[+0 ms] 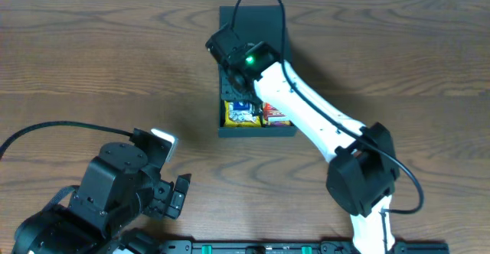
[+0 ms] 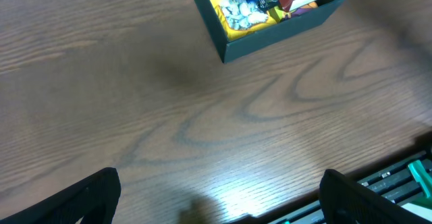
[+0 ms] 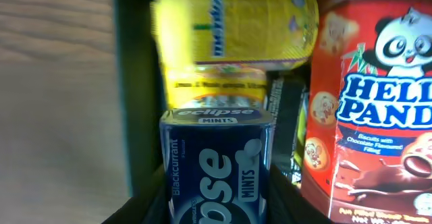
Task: Pack container
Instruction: 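Drop the Eclipse tin into the black box with the right gripper, then raise both grippers to the black box lid's back edge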
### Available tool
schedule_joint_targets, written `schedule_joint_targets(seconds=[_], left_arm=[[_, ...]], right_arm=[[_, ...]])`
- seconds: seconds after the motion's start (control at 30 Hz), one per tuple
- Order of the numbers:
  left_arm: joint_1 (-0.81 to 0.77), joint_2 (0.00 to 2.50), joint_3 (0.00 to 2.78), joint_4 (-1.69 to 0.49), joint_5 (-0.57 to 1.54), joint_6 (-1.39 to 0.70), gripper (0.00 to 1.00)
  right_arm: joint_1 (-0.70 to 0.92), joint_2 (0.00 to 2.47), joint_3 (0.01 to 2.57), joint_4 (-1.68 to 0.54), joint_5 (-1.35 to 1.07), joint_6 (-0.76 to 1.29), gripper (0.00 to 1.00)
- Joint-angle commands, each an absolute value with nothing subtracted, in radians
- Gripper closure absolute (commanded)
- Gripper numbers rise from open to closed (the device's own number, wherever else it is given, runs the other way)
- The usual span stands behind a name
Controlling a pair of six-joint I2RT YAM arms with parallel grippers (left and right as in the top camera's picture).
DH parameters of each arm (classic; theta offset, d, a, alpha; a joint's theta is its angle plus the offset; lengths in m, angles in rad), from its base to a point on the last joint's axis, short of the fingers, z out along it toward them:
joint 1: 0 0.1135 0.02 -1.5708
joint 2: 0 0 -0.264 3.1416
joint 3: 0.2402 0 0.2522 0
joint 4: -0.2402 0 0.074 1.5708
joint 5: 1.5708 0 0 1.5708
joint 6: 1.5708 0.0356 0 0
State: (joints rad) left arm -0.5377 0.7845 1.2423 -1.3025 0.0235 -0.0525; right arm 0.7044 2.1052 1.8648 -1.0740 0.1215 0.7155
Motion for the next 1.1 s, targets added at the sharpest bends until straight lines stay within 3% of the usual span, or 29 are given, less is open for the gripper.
schedule_joint_targets(seconds=[0.0, 0.03, 0.07, 0.1, 0.13, 0.17, 0.8, 0.97, 1.07], left_arm=[[-0.536, 0.784, 1.246, -1.305, 0.027, -0.06, 0.05], [-0.536, 0.784, 1.246, -1.305, 0.027, -0.06, 0.05], [-0.536, 0.784, 1.246, -1.305, 0.027, -0.06, 0.05], [-0.536, 0.784, 1.246, -1.305, 0.027, -0.06, 0.05], [-0.536, 0.784, 1.246, -1.305, 0.027, -0.06, 0.05], [-0.536, 0.784, 1.246, -1.305, 0.027, -0.06, 0.05], [-0.536, 0.784, 1.246, -1.32, -0.009, -0.045, 0.05], [-0.536, 0.784, 1.246, -1.316, -0.029, -0.045, 0.05], [-0.536, 0.784, 1.246, -1.304, -0.035, -0.044, 0.05]], right_arm=[[0.708, 2.13, 1.849, -1.065, 0.18, 0.774, 0.88], [0.707, 2.132, 1.849, -1.062, 0.18, 0.774, 0.84], [0.706, 2.132, 1.849, -1.058, 0.18, 0.773, 0.72], [0.706, 2.132, 1.849, -1.051, 0.18, 0.773, 0.49], [0.706, 2.132, 1.849, -1.048, 0.18, 0.769, 0.33], [0.706, 2.132, 1.849, -1.048, 0.18, 0.769, 0.31], [0.598, 1.992, 1.905, -1.135, 0.137, 0.64, 0.25], [0.513, 1.935, 1.905, -1.141, 0.098, 0.56, 0.3], [0.453, 1.936, 1.9, -1.143, 0.049, 0.498, 0.2]])
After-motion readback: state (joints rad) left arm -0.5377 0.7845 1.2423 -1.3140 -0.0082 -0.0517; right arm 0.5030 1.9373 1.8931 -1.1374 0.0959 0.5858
